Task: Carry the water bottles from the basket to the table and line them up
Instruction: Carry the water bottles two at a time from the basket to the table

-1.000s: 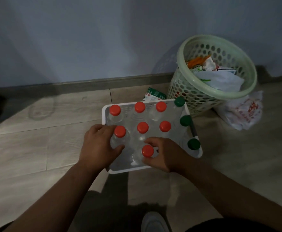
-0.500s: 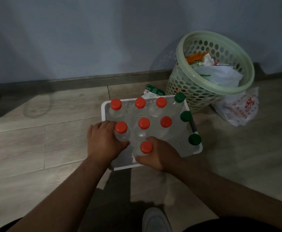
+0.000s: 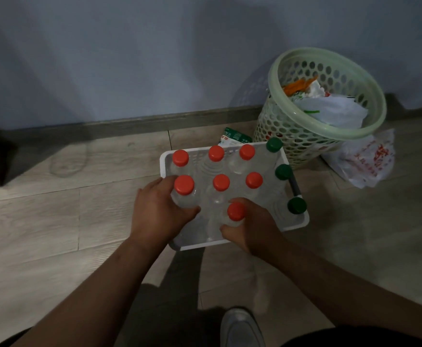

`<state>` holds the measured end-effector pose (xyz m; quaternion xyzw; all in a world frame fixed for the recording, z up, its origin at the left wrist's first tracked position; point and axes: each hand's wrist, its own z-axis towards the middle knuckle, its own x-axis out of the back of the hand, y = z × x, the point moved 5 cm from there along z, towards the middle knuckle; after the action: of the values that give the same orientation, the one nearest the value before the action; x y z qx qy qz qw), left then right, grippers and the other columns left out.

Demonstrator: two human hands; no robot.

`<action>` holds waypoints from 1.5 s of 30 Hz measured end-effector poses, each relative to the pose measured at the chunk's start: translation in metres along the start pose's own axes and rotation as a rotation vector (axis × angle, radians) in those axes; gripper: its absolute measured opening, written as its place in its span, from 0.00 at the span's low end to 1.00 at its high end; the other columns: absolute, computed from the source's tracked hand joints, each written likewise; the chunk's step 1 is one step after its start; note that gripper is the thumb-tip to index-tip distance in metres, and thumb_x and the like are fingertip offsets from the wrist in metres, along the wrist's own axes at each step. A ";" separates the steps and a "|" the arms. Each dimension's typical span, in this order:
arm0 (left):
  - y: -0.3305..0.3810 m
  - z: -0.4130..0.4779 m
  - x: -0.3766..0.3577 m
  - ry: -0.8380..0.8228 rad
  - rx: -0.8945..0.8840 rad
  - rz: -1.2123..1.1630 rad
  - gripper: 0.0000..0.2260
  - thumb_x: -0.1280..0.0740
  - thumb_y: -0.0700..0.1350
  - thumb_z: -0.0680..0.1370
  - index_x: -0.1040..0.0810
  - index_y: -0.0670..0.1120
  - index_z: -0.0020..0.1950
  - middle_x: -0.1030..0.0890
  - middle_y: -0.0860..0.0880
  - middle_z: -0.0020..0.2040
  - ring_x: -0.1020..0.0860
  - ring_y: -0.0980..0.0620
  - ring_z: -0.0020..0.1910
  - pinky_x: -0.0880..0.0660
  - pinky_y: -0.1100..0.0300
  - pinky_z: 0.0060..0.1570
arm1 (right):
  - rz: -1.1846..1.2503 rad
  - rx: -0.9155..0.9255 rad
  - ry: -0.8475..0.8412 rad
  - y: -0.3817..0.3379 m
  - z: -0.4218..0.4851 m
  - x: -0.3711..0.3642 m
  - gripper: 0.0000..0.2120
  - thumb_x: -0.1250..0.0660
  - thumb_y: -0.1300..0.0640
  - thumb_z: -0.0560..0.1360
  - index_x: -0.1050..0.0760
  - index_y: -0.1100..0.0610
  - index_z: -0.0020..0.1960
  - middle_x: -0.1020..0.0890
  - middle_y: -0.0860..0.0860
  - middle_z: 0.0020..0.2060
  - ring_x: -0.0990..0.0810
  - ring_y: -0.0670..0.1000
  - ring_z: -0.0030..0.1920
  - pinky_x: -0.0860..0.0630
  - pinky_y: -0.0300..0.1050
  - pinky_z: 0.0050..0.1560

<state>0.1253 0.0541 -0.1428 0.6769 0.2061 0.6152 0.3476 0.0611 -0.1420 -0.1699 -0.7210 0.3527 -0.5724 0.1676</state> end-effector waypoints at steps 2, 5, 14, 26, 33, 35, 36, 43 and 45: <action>0.005 -0.003 0.006 0.007 0.068 -0.071 0.23 0.21 0.49 0.66 0.23 0.51 0.58 0.20 0.57 0.50 0.22 0.56 0.48 0.25 0.60 0.47 | 0.121 -0.015 0.030 0.000 -0.004 0.004 0.18 0.22 0.53 0.65 0.23 0.46 0.52 0.18 0.41 0.46 0.21 0.40 0.49 0.25 0.39 0.52; 0.010 -0.004 0.017 0.055 0.156 -0.201 0.26 0.21 0.47 0.65 0.24 0.52 0.61 0.22 0.59 0.50 0.23 0.60 0.48 0.30 0.71 0.42 | 0.314 -0.020 0.059 -0.006 -0.011 0.012 0.18 0.23 0.57 0.67 0.25 0.45 0.52 0.18 0.40 0.45 0.20 0.38 0.49 0.25 0.34 0.48; 0.011 0.001 0.042 0.149 0.234 -0.638 0.23 0.22 0.41 0.67 0.23 0.46 0.60 0.17 0.51 0.54 0.17 0.55 0.51 0.19 0.63 0.42 | 0.686 0.071 0.155 -0.044 -0.013 0.040 0.13 0.26 0.58 0.71 0.21 0.45 0.52 0.15 0.45 0.50 0.17 0.45 0.53 0.20 0.47 0.51; 0.024 0.001 0.057 0.145 0.242 -1.053 0.05 0.30 0.51 0.68 0.18 0.53 0.42 0.17 0.51 0.39 0.19 0.51 0.41 0.24 0.52 0.45 | 0.740 0.263 0.241 -0.082 -0.007 0.066 0.15 0.33 0.43 0.68 0.20 0.50 0.50 0.14 0.47 0.45 0.16 0.47 0.48 0.21 0.43 0.48; 0.028 0.000 0.057 0.077 0.167 -0.988 0.09 0.29 0.53 0.66 0.19 0.53 0.45 0.17 0.52 0.40 0.18 0.52 0.41 0.23 0.58 0.40 | 0.747 0.233 0.181 -0.089 -0.006 0.062 0.19 0.35 0.43 0.66 0.21 0.54 0.50 0.15 0.53 0.44 0.15 0.52 0.46 0.18 0.44 0.46; 0.030 -0.003 0.064 0.112 0.203 -0.960 0.17 0.29 0.55 0.64 0.19 0.50 0.50 0.16 0.51 0.42 0.17 0.51 0.43 0.22 0.57 0.42 | 0.716 0.225 0.153 -0.098 -0.003 0.063 0.19 0.34 0.45 0.67 0.22 0.59 0.49 0.16 0.57 0.41 0.16 0.57 0.43 0.18 0.53 0.45; 0.033 -0.005 0.069 0.135 0.219 -0.948 0.20 0.29 0.55 0.64 0.19 0.48 0.52 0.16 0.51 0.43 0.17 0.50 0.45 0.22 0.56 0.43 | 0.701 0.237 0.133 -0.106 -0.003 0.065 0.19 0.34 0.47 0.68 0.23 0.63 0.48 0.17 0.60 0.40 0.17 0.60 0.41 0.19 0.60 0.44; 0.105 -0.032 0.160 0.215 0.236 -0.979 0.12 0.27 0.50 0.62 0.16 0.56 0.45 0.15 0.51 0.41 0.17 0.52 0.42 0.21 0.60 0.42 | 0.524 0.302 0.079 -0.194 -0.040 0.135 0.22 0.35 0.46 0.70 0.23 0.66 0.46 0.17 0.58 0.37 0.16 0.55 0.38 0.19 0.55 0.40; 0.141 -0.044 0.202 0.216 0.239 -0.978 0.13 0.27 0.50 0.62 0.16 0.56 0.46 0.15 0.51 0.41 0.17 0.52 0.42 0.21 0.61 0.41 | 0.512 0.299 0.038 -0.233 -0.061 0.167 0.22 0.34 0.46 0.69 0.23 0.67 0.47 0.17 0.59 0.37 0.16 0.55 0.39 0.18 0.57 0.40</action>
<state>0.0935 0.1115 0.0991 0.4690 0.6023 0.4191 0.4916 0.0935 -0.0877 0.1161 -0.5653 0.4378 -0.5704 0.4042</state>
